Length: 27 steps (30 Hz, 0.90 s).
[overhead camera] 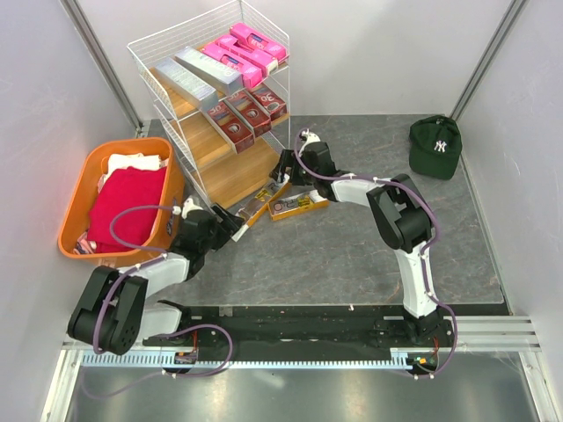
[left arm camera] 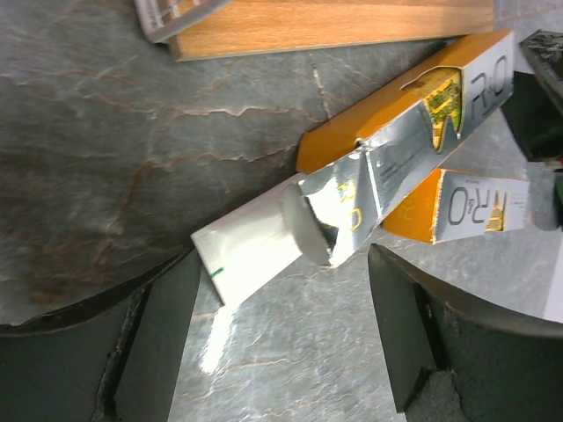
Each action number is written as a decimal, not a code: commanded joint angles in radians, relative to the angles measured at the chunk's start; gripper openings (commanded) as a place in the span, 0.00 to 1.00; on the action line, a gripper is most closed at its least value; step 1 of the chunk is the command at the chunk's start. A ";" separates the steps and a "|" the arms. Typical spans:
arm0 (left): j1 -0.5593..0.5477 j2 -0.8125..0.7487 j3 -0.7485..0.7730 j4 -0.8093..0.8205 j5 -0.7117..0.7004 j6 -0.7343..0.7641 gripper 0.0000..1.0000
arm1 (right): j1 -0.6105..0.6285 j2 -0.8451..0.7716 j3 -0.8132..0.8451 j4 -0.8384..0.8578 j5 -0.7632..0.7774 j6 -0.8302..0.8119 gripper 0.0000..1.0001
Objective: Place and organize the toothpastes onto the shelf
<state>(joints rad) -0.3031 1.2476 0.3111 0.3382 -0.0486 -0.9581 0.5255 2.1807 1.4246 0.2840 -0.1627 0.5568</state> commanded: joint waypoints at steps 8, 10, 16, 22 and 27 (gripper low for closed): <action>-0.001 0.118 0.034 0.071 0.041 -0.062 0.84 | 0.068 -0.055 -0.096 0.032 -0.063 -0.005 0.91; -0.001 0.131 0.046 0.078 0.042 -0.062 0.84 | 0.079 -0.070 -0.118 0.035 -0.067 -0.005 0.91; -0.001 0.157 0.071 0.090 0.053 -0.054 0.84 | 0.105 -0.110 -0.161 0.035 -0.106 -0.015 0.90; -0.001 0.127 0.051 0.097 0.085 -0.041 0.84 | 0.148 -0.139 -0.164 -0.009 -0.146 -0.040 0.90; -0.001 0.035 0.022 0.064 0.079 0.002 0.84 | 0.185 -0.191 -0.197 -0.048 -0.188 -0.063 0.90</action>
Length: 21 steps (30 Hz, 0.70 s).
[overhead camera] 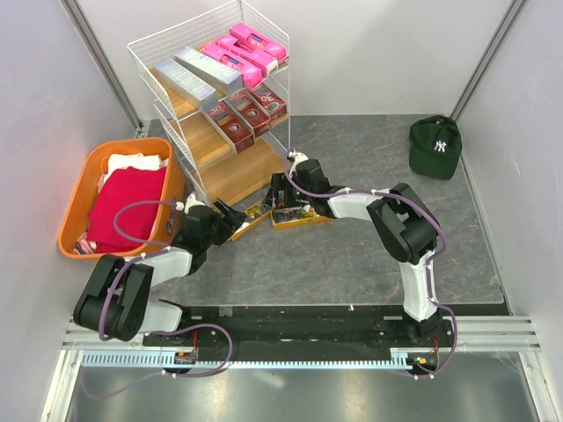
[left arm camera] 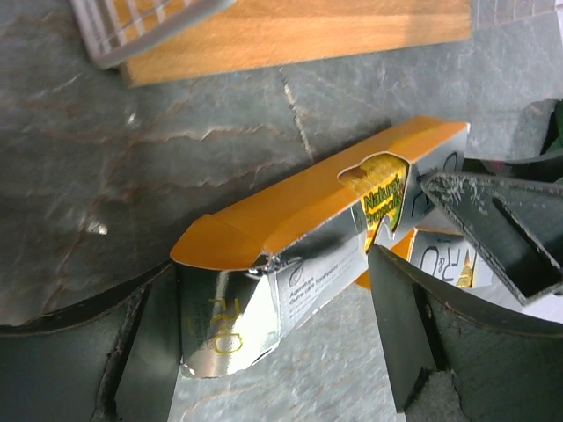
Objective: Place and organize the toothpastes onto the shelf
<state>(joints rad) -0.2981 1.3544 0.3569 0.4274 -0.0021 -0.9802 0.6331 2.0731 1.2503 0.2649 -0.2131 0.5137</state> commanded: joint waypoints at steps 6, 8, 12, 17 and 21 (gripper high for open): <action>-0.006 -0.185 -0.036 -0.090 0.033 0.100 0.84 | 0.120 -0.125 -0.051 -0.084 -0.178 -0.049 0.90; -0.006 -0.222 -0.041 -0.113 0.040 0.118 0.83 | 0.129 -0.136 -0.063 -0.082 -0.196 -0.049 0.90; -0.006 -0.271 -0.055 -0.134 0.063 0.143 0.82 | 0.151 -0.146 -0.086 -0.076 -0.230 -0.041 0.90; -0.006 -0.375 -0.085 -0.119 0.143 0.150 0.71 | 0.154 -0.153 -0.120 -0.043 -0.256 -0.017 0.90; -0.006 -0.472 -0.078 -0.146 0.195 0.158 0.41 | 0.152 -0.159 -0.126 -0.020 -0.270 0.000 0.90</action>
<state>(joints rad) -0.2890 0.9752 0.2520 0.1829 0.0452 -0.8429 0.7212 1.9530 1.1358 0.1749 -0.3145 0.4660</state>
